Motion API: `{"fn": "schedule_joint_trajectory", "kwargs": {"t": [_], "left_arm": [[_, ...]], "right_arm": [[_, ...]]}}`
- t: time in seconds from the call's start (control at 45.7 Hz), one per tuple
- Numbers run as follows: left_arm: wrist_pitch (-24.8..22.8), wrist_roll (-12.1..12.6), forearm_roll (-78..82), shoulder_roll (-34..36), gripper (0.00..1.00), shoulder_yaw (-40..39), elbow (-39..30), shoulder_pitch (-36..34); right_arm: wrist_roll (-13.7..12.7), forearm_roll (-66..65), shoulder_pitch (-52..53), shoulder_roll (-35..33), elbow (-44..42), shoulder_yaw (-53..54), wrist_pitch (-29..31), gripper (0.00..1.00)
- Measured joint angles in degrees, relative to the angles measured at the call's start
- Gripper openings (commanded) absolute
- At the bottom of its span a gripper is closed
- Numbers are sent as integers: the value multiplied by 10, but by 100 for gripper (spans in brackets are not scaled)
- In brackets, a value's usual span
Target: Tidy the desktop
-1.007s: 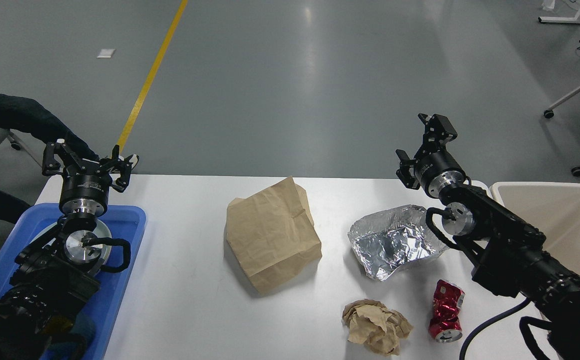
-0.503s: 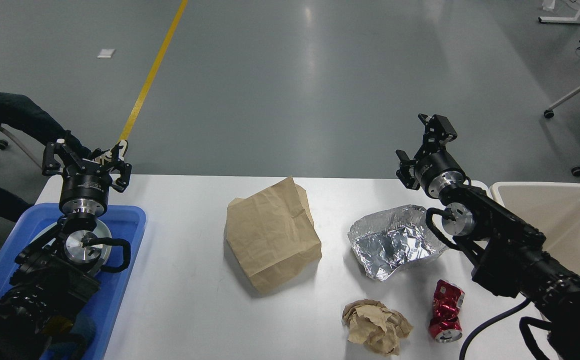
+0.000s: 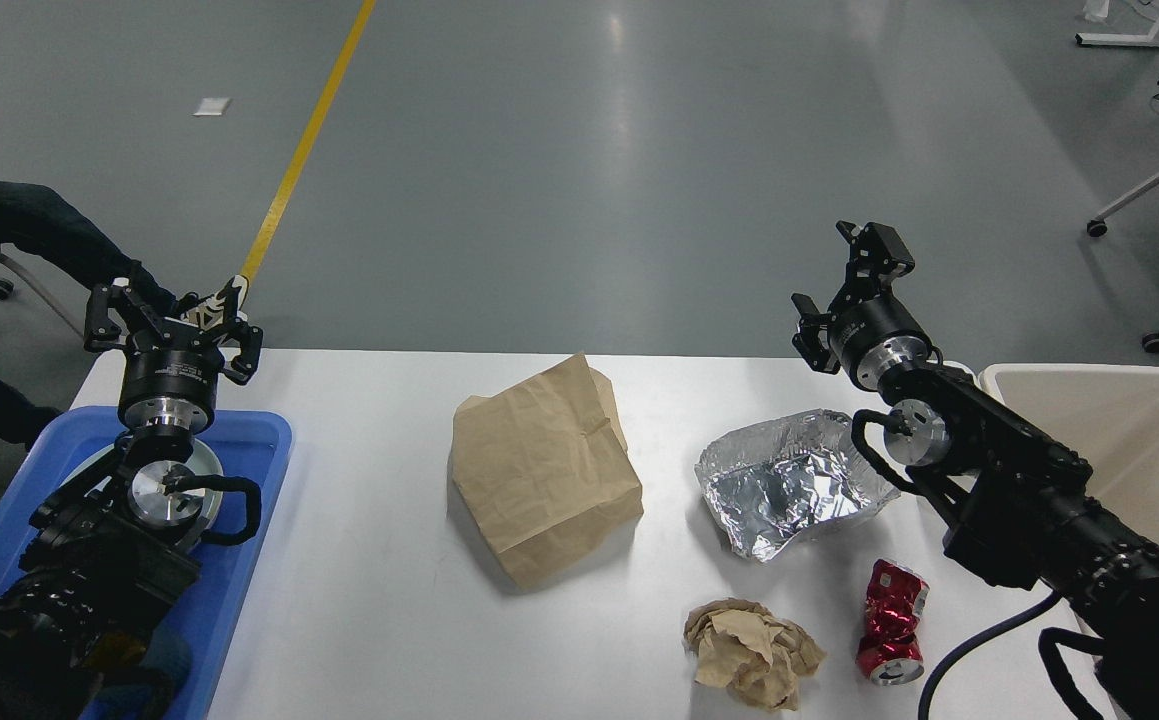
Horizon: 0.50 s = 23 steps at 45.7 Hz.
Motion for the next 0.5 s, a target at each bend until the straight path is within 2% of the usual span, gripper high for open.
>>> {"fn": "schedule_joint_trajectory", "kwargs": {"t": [0.503], "left_arm": [[0, 0, 0, 0, 96, 0, 0, 0]], "right_arm": [[-1, 0, 0, 2, 0, 0, 0, 100]]}}
